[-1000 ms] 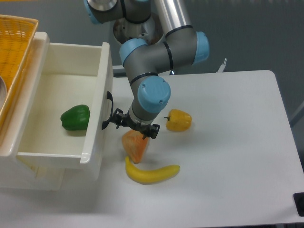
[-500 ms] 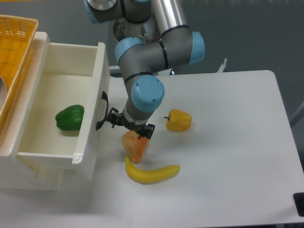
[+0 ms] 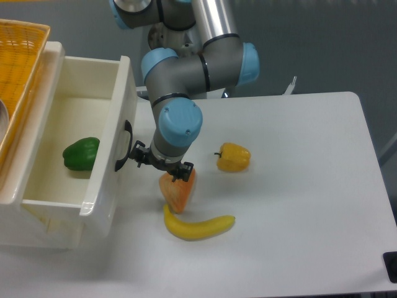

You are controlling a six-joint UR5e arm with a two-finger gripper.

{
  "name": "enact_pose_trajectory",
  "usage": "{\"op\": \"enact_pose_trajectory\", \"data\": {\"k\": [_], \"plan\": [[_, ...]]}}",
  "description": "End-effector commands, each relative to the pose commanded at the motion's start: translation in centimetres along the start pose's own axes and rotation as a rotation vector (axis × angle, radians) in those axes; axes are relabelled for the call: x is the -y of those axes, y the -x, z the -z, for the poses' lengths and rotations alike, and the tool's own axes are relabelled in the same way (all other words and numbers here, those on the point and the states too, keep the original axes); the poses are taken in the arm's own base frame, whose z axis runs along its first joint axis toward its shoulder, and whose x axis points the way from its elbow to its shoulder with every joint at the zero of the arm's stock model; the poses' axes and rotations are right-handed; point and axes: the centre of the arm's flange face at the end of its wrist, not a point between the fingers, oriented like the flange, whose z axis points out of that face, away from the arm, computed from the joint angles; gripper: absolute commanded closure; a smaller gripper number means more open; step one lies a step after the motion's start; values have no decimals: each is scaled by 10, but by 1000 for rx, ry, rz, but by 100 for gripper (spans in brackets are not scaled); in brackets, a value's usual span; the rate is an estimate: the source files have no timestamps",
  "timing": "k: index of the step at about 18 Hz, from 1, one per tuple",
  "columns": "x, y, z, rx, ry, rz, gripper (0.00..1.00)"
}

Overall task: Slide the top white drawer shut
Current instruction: 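Push the drawer front with the gripper into the white cabinet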

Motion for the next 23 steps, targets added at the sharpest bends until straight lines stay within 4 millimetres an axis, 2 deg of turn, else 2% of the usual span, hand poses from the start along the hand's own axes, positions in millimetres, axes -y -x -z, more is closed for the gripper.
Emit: {"op": "enact_pose_trajectory", "data": {"k": [10, 19, 23], "plan": [[7, -25, -5, 3, 10, -37, 0], [14, -61, -8, 14, 16, -69, 0], [16, -70, -10, 17, 19, -84, 0]]}}
